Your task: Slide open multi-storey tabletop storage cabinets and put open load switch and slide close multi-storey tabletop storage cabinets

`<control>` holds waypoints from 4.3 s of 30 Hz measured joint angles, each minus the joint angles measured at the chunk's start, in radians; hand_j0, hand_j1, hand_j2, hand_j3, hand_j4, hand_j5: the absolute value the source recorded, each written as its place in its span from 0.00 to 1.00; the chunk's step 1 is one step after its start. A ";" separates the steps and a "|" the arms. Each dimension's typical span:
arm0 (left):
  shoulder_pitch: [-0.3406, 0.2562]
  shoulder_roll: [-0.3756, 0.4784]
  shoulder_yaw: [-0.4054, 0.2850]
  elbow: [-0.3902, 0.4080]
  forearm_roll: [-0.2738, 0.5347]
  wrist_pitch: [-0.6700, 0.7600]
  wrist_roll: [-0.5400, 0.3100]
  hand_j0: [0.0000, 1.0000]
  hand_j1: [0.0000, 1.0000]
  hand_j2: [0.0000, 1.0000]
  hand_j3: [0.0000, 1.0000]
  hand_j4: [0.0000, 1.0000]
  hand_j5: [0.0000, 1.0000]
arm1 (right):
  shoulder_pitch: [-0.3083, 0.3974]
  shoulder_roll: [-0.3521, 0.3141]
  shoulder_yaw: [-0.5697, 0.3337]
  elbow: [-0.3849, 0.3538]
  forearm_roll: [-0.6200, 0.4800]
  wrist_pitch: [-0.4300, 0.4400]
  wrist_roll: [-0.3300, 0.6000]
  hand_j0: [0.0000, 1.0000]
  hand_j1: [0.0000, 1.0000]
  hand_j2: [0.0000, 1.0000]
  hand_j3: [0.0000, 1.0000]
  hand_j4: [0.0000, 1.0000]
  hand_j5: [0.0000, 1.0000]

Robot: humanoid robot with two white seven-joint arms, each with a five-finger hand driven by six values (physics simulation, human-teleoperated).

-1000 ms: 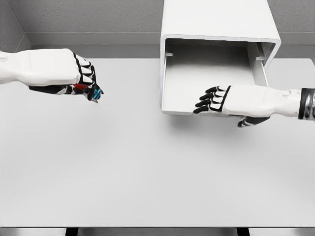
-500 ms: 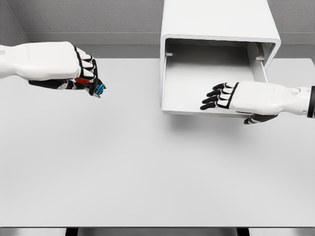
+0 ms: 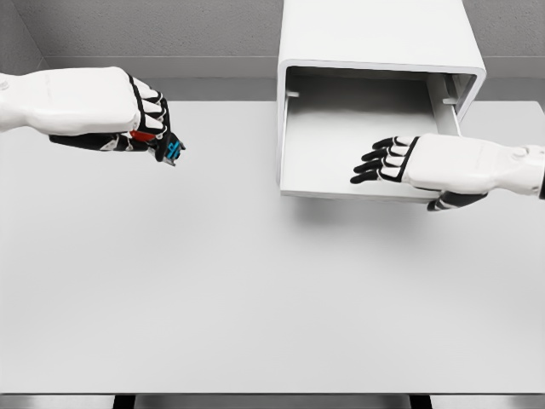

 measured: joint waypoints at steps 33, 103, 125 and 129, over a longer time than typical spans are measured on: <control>-0.110 -0.204 -0.006 0.009 -0.014 -0.001 0.000 0.40 0.40 0.40 0.40 0.40 0.40 | 0.471 -0.078 -0.624 0.001 -0.164 -0.002 0.000 1.00 1.00 1.00 1.00 1.00 1.00; -0.153 -0.375 -0.072 0.212 0.176 0.004 0.001 1.00 1.00 1.00 1.00 1.00 1.00 | 0.707 0.080 -0.657 -0.001 -0.058 0.001 -0.001 0.62 0.62 0.62 0.62 0.62 0.62; 0.410 -0.104 0.168 0.207 0.054 0.001 0.000 1.00 1.00 1.00 1.00 1.00 1.00 | 0.434 0.059 -0.413 -0.001 -0.059 0.001 -0.001 0.62 0.62 0.62 0.62 0.62 0.62; 0.411 -0.103 0.170 0.205 0.051 0.000 0.000 1.00 1.00 1.00 1.00 1.00 1.00 | 0.354 0.062 -0.327 0.001 -0.057 0.001 -0.001 0.62 0.62 0.62 0.62 0.62 0.62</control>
